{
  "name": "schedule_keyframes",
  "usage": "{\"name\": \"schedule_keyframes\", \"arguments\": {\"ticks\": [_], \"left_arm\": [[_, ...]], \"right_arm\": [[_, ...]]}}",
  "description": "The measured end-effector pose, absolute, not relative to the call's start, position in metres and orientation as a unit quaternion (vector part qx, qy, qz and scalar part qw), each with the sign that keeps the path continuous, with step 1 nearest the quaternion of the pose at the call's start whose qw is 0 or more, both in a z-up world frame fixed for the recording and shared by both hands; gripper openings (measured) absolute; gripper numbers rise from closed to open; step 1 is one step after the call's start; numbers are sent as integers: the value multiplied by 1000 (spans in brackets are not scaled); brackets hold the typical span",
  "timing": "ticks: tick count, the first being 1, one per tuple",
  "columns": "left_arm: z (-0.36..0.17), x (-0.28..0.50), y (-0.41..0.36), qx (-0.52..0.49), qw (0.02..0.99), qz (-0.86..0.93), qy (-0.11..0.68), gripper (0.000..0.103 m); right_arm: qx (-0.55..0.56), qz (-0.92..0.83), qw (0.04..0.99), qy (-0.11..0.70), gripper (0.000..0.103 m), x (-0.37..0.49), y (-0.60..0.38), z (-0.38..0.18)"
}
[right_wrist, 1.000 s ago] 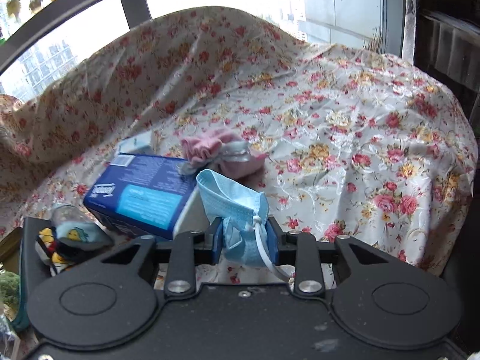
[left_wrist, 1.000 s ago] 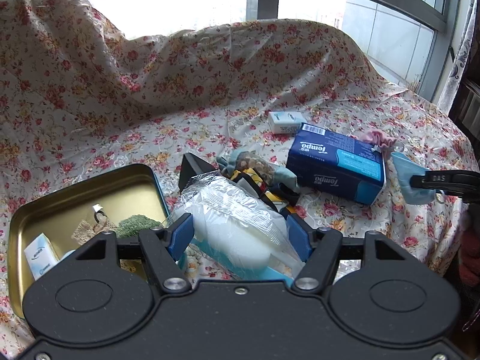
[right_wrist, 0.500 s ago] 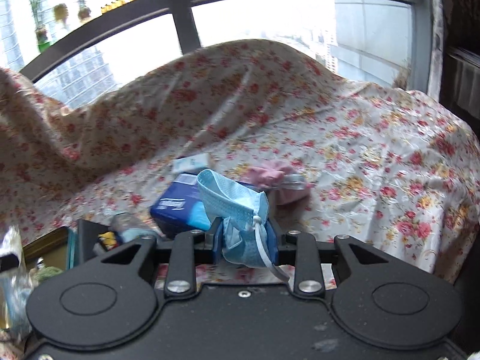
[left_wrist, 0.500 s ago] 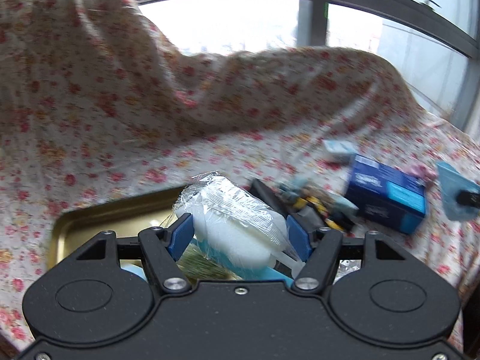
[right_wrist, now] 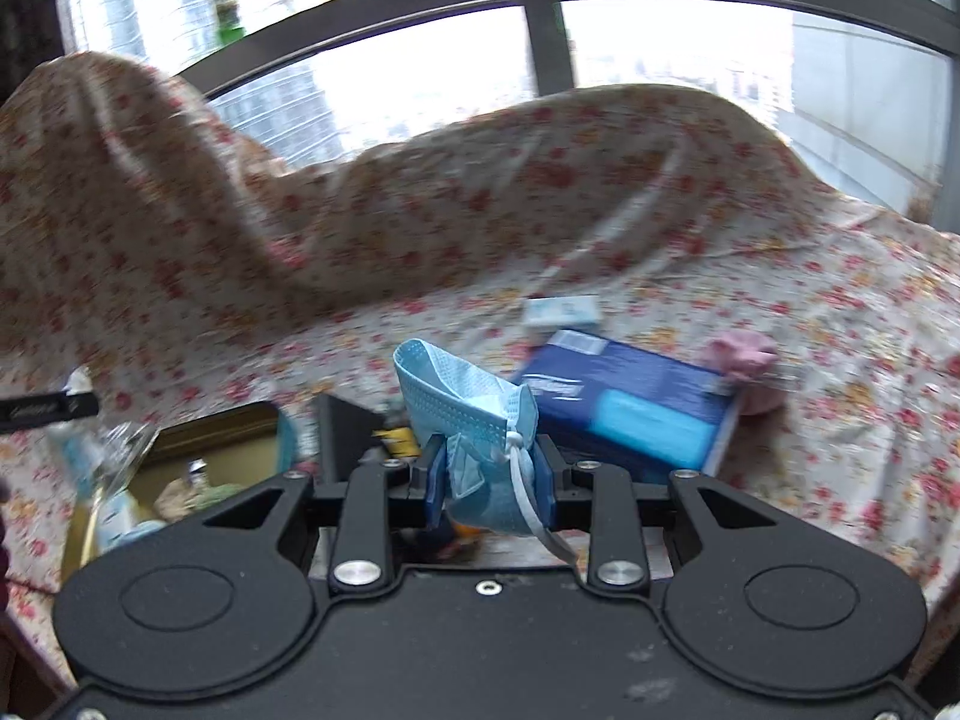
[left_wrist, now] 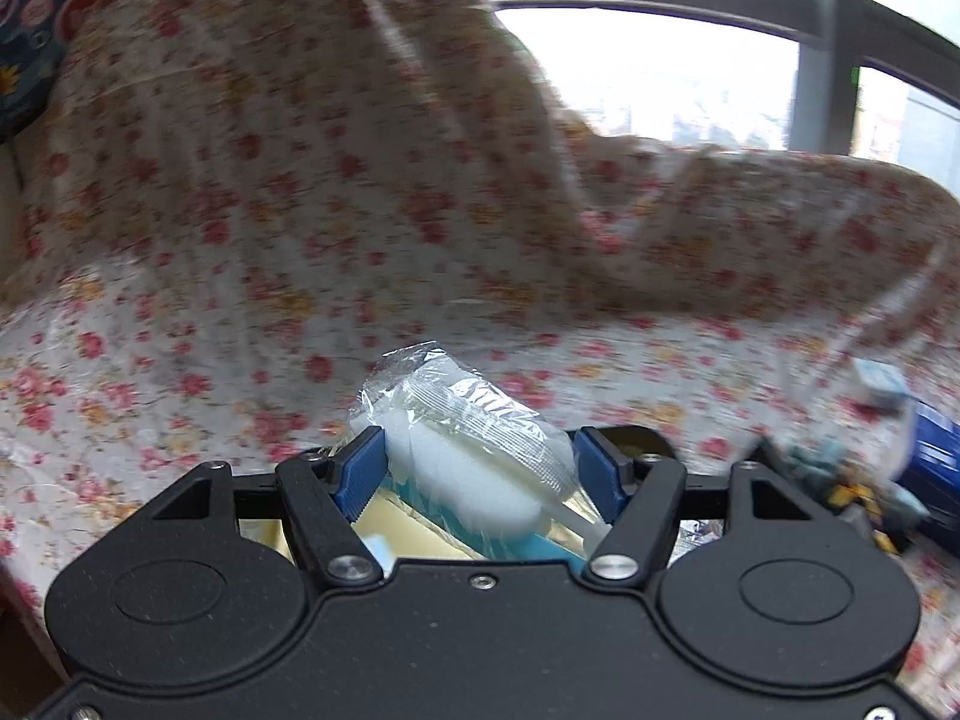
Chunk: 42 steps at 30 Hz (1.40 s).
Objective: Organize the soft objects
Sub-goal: 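Carry the toothbrush pack with the left tool while the right tool carries the mask to the tray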
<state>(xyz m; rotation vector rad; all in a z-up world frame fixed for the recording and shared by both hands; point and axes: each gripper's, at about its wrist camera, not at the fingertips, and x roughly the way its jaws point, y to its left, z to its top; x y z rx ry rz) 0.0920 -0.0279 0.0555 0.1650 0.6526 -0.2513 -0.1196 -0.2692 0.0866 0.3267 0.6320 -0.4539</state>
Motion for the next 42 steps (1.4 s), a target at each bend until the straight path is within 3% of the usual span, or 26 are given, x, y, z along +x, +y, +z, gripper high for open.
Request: {"name": "schedule_keyframes", "arguments": {"ticks": [8,16,25,29,42], "left_arm": [[41,136,-5,70,934,-66,343,64],[31,151,9,46,929,-39,365,80],[29,141,26,34,924,-28,380,80],[24,134,32,35,920,-24,388,80],[16,116,29,56,919,-25,390,81]], "right_arm": [[141,-162,923,320,29,-86,-229,88],[118,-106,932,326,29,-38,-193,91],[101,-52,936,334,29,31,-165,87],[104,-39,941,318,55,56,-156,84],[140,-69,927,342,55,27,-181,68]]}}
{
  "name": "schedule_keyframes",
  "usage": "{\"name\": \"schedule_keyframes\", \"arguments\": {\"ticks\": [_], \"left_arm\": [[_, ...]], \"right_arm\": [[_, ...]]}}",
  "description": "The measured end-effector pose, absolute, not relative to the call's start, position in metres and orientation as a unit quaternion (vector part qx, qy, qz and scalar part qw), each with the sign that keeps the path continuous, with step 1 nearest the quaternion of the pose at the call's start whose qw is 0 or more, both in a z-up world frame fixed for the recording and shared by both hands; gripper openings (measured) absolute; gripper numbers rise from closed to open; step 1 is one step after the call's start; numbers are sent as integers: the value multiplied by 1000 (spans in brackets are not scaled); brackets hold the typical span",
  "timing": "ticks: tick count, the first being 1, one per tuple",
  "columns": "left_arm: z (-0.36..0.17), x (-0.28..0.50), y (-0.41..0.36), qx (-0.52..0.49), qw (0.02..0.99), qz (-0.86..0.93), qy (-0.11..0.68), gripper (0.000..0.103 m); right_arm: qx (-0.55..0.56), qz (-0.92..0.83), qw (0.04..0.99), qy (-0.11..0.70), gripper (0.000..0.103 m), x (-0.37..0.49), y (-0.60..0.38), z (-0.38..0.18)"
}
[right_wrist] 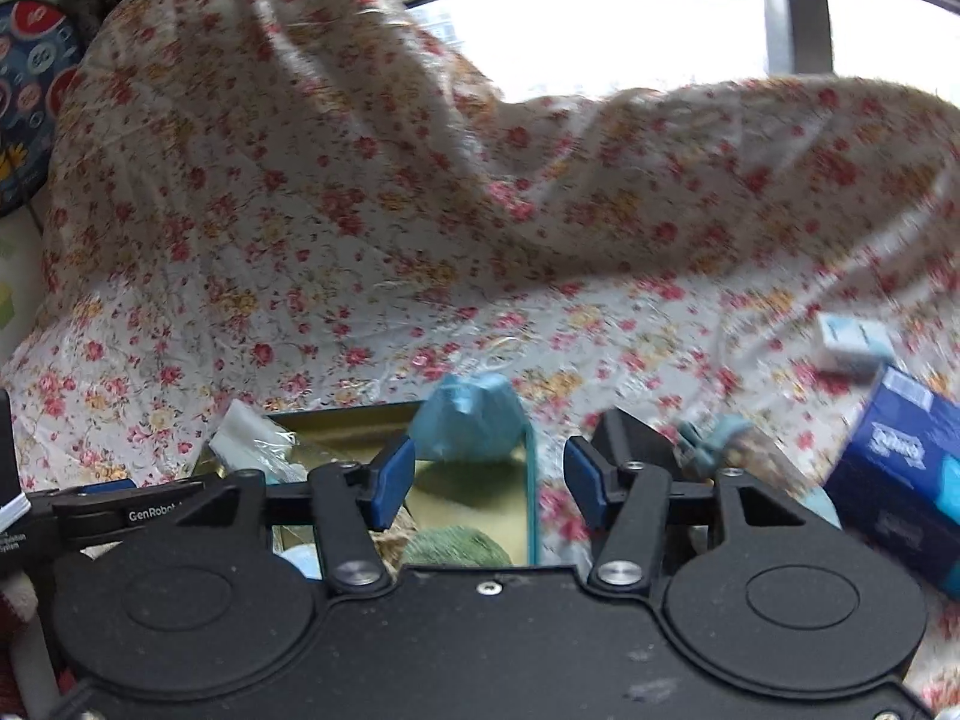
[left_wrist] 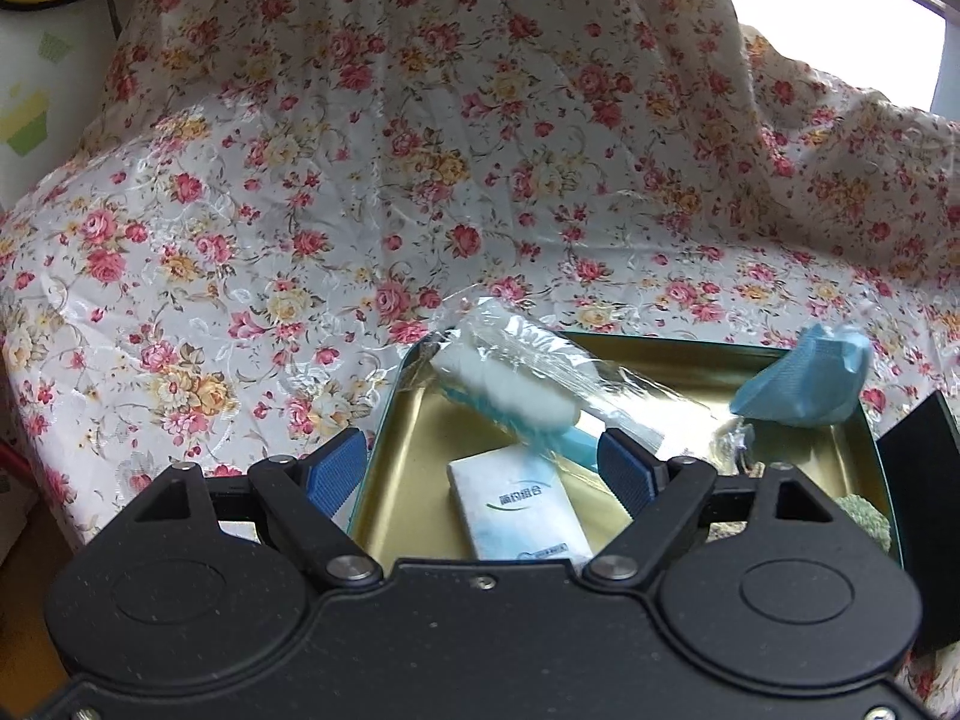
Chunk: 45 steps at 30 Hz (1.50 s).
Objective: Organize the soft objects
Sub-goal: 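Carry the toothbrush pack with the left tool while the right tool carries the mask to the tray, then release the toothbrush pack and blue mask into the gold tin tray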
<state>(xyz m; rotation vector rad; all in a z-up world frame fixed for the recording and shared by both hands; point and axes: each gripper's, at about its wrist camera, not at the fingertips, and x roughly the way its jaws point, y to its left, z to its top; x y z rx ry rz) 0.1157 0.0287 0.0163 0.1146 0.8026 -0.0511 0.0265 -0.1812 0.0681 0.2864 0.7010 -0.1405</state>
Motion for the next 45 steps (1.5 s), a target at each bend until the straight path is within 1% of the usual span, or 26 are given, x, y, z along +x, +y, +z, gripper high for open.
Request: {"name": "schedule_keyframes", "arguments": {"ticks": [2,5,10,13,24,31,45], "left_arm": [[18,113,25,61,920,-29,386,81],[22,107,19,66,922,-36,380,87],[26,94,6,75,924,-49,372,88],[25,85,-4,83,923,-62,371,91],[26,48,-48,120,916,-110,367,92],[31,22,-85,144,910,-153,358,94],[39,-31,-160,178,894,-241,332,95]], "right_arm": [[150,-77,925,342,55,19,-187,68],[161,-89,923,339,57,7,-195,69],[174,-105,920,337,60,-10,-203,71],[176,-117,917,337,63,-20,-207,71],[196,-166,907,335,68,-71,-236,64],[216,-224,893,324,71,-114,-271,57],[261,-337,854,296,72,-197,-341,46]]}}
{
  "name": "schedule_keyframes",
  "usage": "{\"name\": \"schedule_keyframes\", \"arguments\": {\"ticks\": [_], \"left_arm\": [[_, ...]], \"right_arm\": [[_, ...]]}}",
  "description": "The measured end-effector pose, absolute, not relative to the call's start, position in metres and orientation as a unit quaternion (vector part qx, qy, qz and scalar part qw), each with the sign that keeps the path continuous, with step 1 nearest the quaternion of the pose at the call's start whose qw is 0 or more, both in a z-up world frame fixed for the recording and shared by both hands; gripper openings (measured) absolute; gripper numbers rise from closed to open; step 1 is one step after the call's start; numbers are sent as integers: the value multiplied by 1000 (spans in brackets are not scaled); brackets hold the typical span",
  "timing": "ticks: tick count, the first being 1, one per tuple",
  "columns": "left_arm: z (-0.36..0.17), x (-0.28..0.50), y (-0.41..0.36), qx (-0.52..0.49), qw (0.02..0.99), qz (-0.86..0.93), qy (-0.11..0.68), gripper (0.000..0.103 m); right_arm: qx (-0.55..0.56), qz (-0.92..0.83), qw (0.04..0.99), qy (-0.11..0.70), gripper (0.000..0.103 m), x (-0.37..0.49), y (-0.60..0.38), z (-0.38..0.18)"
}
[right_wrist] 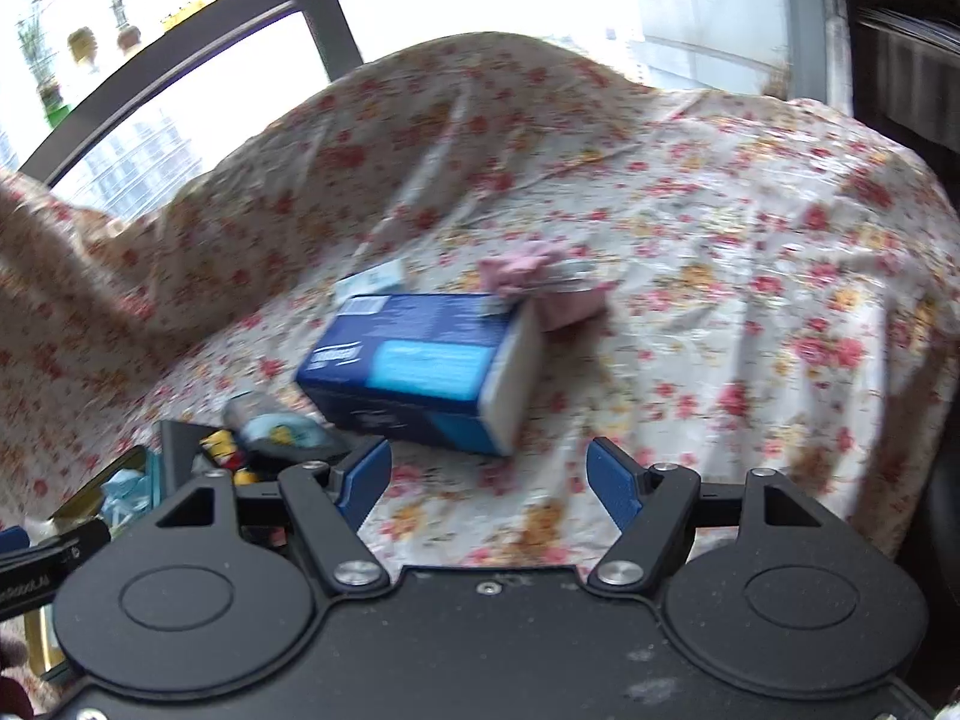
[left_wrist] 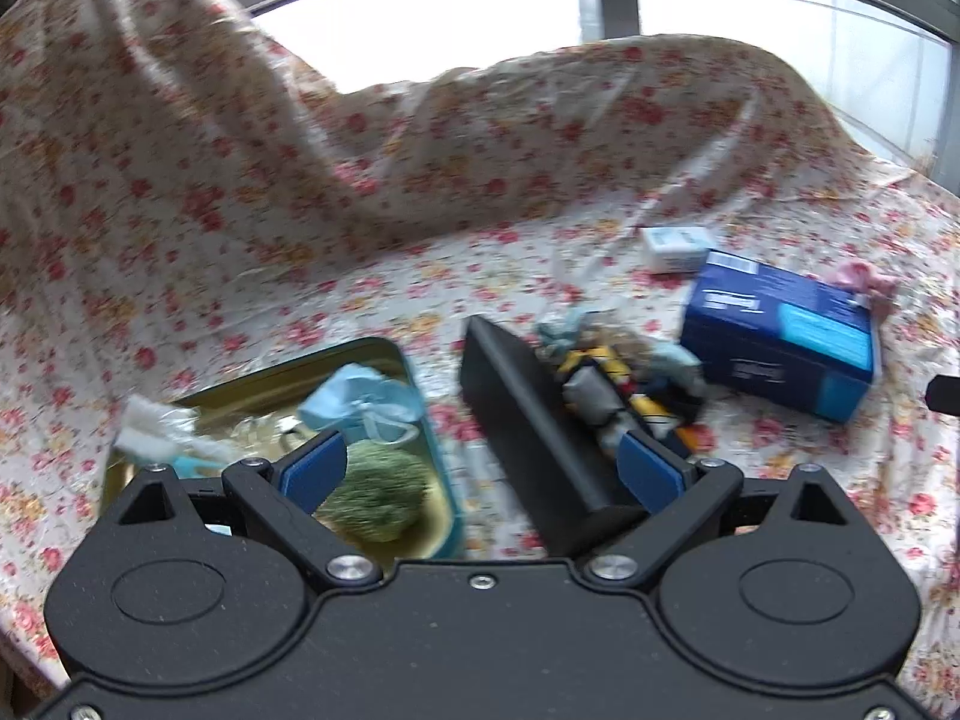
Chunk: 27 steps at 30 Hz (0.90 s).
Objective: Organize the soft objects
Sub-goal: 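Release the toothbrush pack and blue mask into the gold tin tray, then reach the right tool to the pink scrunchie on the tissue box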
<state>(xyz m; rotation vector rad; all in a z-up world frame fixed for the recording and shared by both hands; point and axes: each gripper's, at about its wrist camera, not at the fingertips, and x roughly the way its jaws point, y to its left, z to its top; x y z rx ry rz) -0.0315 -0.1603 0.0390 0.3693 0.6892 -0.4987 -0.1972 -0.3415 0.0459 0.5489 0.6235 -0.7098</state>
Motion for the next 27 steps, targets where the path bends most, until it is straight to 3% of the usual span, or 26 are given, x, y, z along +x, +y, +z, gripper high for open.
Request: {"name": "schedule_keyframes", "arguments": {"ticks": [14,18,27], "left_arm": [[22,-48,-194,197,877,-278,338,94],[19,-45,-197,197,875,-281,342,94],[14,-36,-200,192,872,-291,343,94]], "right_arm": [[270,-377,834,299,73,-206,-377,36],[264,-386,832,299,86,-198,-382,34],[251,-399,834,288,86,-176,-399,31]]}}
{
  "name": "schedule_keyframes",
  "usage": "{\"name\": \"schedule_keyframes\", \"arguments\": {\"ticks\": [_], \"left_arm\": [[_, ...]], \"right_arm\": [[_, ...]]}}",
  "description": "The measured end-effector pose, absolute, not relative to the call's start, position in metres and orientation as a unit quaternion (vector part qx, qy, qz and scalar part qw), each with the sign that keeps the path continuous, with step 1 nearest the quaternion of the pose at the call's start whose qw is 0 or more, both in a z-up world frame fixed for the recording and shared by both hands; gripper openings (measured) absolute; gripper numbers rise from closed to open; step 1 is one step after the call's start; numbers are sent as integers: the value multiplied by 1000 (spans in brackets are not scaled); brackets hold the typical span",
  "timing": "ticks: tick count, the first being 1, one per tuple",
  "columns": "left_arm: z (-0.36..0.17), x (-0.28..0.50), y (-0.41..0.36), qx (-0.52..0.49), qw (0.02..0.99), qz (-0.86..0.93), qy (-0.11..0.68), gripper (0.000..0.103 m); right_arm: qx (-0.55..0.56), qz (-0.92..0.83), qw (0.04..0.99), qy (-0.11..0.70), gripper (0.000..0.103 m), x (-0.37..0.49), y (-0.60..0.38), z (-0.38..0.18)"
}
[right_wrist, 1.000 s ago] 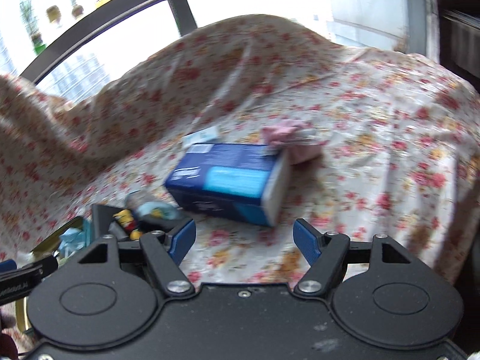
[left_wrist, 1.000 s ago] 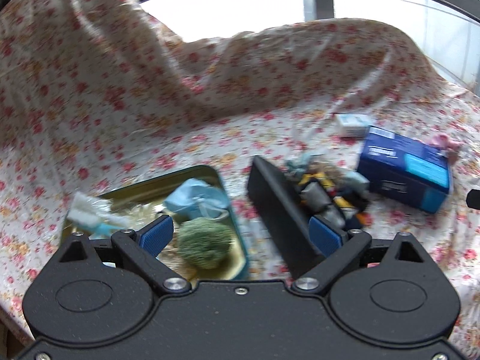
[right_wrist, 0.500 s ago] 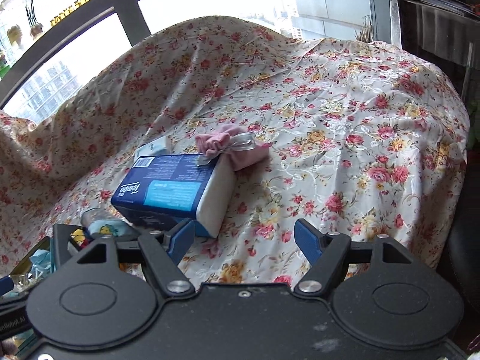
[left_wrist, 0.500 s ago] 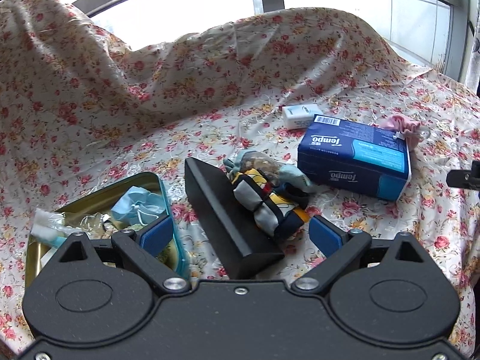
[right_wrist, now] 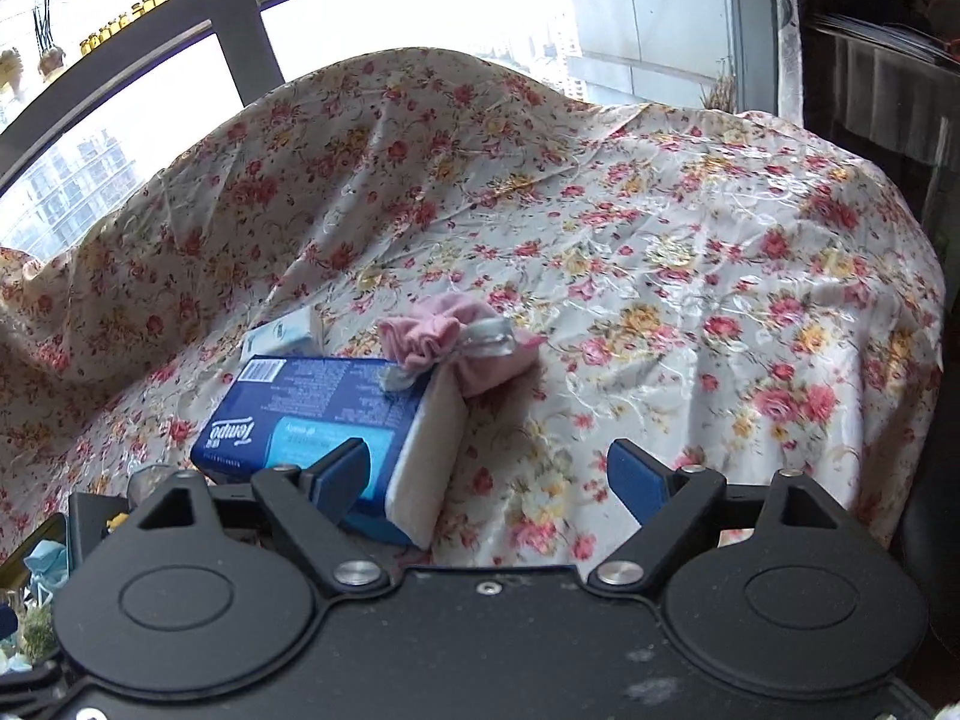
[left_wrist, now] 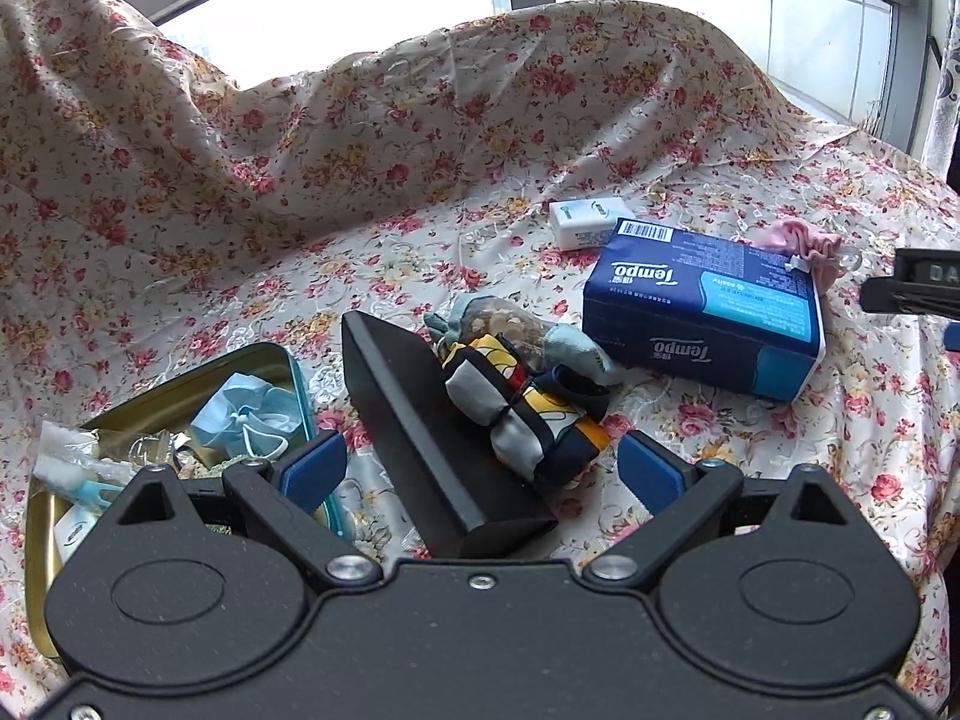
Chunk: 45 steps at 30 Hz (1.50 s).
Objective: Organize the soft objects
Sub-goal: 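Reach the right tool to the pink scrunchie on the tissue box, then grasp the pink scrunchie with the right tool and lift it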
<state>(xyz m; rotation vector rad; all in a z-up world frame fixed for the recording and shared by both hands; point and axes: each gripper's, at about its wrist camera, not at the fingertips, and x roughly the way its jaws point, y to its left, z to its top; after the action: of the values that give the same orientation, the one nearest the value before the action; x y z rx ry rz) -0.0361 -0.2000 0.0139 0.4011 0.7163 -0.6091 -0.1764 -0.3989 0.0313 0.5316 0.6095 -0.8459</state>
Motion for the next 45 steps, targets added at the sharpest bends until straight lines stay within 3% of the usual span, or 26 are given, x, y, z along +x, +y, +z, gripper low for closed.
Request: {"name": "schedule_keyframes", "arguments": {"ticks": [40,45], "left_arm": [[4,-13,-213,198,861,-314,347,94],[4,-11,-213,200,861,-312,348,94]], "right_arm": [[249,-390,830,313,86,-97,-473,3],[266,-384,823,323,81,-88,-481,-7]]}}
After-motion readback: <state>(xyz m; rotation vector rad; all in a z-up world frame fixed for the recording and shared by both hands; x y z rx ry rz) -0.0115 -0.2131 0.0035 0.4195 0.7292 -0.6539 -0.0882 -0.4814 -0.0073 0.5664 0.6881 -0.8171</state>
